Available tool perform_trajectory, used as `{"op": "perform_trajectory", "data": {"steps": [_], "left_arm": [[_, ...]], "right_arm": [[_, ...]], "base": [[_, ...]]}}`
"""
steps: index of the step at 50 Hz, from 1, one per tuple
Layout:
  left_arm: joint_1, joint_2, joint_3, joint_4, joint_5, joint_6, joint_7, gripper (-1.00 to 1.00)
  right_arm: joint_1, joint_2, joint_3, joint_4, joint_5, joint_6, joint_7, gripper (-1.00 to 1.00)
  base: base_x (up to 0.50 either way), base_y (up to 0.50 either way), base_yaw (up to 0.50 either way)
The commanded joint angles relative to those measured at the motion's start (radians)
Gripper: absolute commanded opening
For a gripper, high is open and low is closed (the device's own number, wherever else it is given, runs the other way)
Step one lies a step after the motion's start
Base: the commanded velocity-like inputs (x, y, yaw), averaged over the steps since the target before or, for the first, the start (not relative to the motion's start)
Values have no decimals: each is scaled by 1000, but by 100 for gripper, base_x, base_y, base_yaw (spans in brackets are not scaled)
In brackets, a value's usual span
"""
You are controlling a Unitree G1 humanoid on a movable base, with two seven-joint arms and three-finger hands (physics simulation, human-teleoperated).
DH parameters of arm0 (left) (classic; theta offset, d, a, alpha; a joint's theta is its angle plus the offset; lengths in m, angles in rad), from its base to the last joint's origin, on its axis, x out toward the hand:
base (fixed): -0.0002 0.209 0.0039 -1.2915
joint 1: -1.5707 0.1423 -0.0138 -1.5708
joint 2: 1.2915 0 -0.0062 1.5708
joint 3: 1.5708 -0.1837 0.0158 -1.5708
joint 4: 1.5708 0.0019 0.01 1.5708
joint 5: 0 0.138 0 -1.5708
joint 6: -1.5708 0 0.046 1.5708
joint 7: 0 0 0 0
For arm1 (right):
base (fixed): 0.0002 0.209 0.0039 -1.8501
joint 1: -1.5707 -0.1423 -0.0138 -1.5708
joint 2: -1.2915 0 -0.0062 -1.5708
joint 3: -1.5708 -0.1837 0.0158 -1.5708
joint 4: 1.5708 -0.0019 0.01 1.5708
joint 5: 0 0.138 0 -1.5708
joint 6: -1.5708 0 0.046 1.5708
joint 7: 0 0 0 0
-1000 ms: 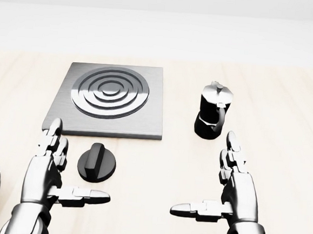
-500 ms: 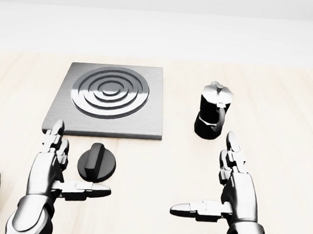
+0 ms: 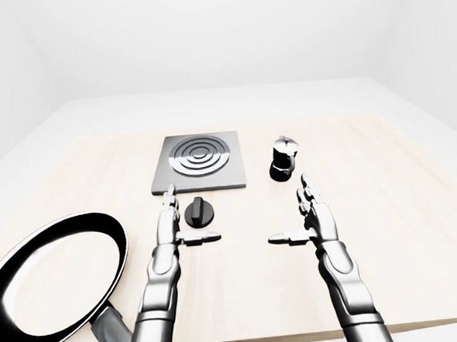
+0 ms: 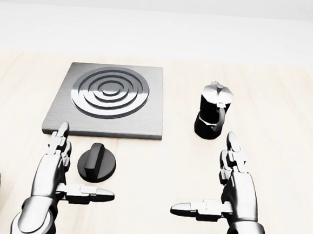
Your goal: Turn on the stove.
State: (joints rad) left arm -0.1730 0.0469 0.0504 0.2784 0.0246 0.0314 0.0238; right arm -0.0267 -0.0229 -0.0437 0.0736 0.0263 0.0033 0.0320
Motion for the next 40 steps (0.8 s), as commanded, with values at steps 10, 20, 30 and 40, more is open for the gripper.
{"op": "perform_trajectory", "data": {"steps": [10,20,30,40], "left_arm": [[25,-7,-21,-22,67,-23,-5,100],[27,-11,-23,-19,76,-34,-14,100],[23,-12,-20,-7,59,-28,-30,100],[31,-15,-35,-13,66,-20,-51,100]], "right_arm": [[3,1,4,0,-7,-3,5,100],[0,1,2,6,-5,-1,4,100],[-6,0,-1,12,1,5,0,100],[-15,-1,-4,18,7,14,-3,100]], "base": [[0,0,0],[0,0,0],[0,0,0],[0,0,0]]}}
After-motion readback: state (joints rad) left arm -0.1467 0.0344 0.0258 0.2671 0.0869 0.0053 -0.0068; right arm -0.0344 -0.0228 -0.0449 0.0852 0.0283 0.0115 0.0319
